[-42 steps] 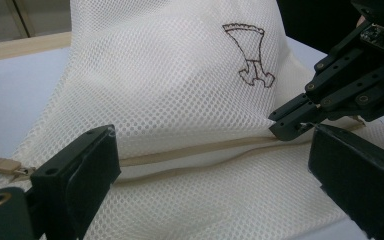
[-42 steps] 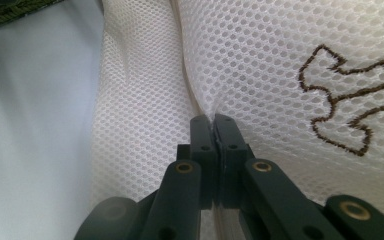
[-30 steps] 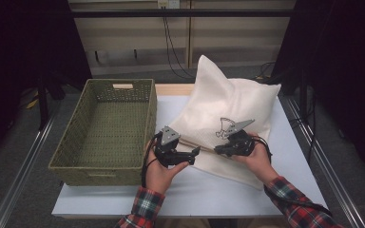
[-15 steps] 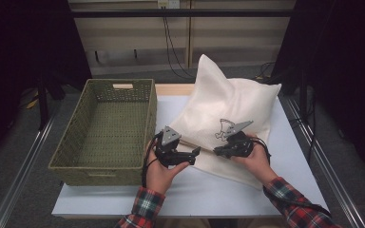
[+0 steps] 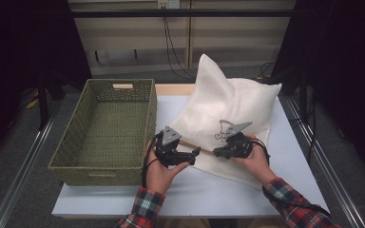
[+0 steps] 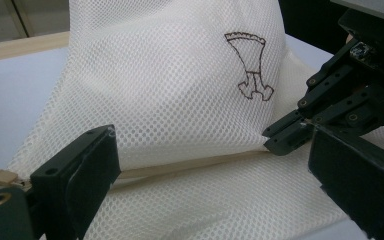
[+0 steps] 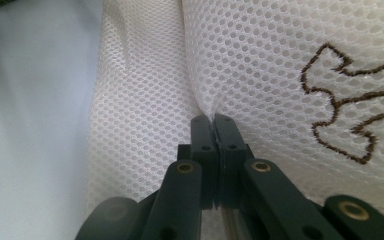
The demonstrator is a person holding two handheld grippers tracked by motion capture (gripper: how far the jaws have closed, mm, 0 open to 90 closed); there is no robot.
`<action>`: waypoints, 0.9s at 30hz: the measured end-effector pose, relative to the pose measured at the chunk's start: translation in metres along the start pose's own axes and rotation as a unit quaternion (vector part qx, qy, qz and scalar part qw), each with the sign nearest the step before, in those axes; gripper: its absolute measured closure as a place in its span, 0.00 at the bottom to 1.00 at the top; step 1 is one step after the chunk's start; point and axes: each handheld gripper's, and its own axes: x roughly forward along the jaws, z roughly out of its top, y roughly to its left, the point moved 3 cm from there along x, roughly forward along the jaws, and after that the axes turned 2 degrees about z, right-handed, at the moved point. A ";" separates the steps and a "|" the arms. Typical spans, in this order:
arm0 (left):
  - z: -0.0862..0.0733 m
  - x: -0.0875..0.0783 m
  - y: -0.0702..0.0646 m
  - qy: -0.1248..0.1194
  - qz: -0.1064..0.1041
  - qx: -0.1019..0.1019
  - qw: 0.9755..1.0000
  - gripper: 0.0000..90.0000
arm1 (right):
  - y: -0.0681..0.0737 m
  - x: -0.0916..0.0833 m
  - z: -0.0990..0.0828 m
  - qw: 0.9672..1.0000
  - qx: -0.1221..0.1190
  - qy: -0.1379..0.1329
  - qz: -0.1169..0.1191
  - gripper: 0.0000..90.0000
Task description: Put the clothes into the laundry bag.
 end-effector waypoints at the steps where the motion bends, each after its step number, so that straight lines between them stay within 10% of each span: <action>1: 0.000 0.000 0.000 0.000 0.000 0.003 1.000 0.07 | 0.000 0.000 0.000 1.000 0.001 0.000 0.001 0.99; 27: 0.000 -0.001 0.001 0.001 0.000 0.003 1.000 0.07 | -0.002 0.004 -0.002 1.000 0.008 -0.010 0.000 0.93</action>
